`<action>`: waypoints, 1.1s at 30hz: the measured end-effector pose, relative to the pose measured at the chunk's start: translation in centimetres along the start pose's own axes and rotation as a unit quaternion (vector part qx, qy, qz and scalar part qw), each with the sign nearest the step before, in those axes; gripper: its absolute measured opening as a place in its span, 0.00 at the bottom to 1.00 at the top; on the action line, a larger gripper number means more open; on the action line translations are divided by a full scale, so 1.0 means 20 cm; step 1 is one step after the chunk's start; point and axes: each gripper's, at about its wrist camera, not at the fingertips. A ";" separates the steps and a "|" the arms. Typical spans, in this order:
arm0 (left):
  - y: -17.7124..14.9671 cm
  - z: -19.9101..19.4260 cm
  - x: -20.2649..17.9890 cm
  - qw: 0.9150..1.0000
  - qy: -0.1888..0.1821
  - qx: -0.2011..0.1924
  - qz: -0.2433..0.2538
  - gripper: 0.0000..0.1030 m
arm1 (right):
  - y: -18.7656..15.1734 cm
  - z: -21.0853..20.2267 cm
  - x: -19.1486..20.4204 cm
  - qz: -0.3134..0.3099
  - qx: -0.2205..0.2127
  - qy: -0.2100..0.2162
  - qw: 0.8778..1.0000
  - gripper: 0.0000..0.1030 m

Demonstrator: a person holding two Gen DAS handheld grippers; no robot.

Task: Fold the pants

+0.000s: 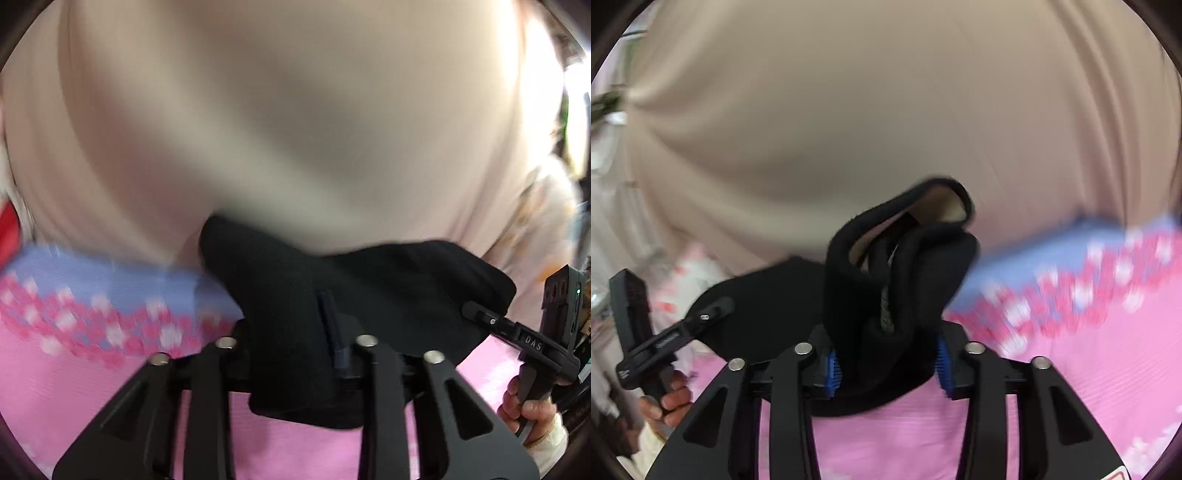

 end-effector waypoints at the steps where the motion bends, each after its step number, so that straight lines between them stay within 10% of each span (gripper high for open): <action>1: -0.13 0.17 0.08 0.998 0.030 0.052 0.004 0.36 | -0.09 0.13 -0.12 0.015 0.051 -0.032 0.998 0.44; 4: -0.39 0.36 0.28 0.984 0.107 0.143 0.021 0.41 | -0.20 0.11 -0.32 0.076 0.054 -0.029 0.995 0.44; 8: -0.26 0.14 0.29 0.981 0.163 0.089 0.048 0.46 | -0.02 -0.09 -0.11 -0.033 -0.013 -0.050 0.998 0.44; 13: -0.06 0.18 0.02 0.985 0.145 0.049 0.079 0.78 | 0.09 0.11 0.13 -0.073 -0.003 -0.018 0.997 0.26; 16: -0.22 0.42 -0.11 0.971 0.176 0.084 0.135 0.80 | -0.10 0.40 0.05 -0.135 0.056 -0.117 0.982 0.18; 19: -0.44 0.66 -0.04 0.956 0.214 0.136 0.145 0.81 | -0.11 0.38 -0.04 -0.101 0.045 -0.109 0.988 0.17; 33: -0.22 0.02 -0.22 0.961 0.231 0.062 0.138 0.86 | -0.20 -0.32 0.28 -0.131 -0.026 -0.124 0.983 0.39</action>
Point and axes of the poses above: each gripper's, at about its wrist camera, not at the fingertips, and z roughly the way its jaws point, x to its left, y to its top, and after that the axes turned 15 degrees about -x, right-handed
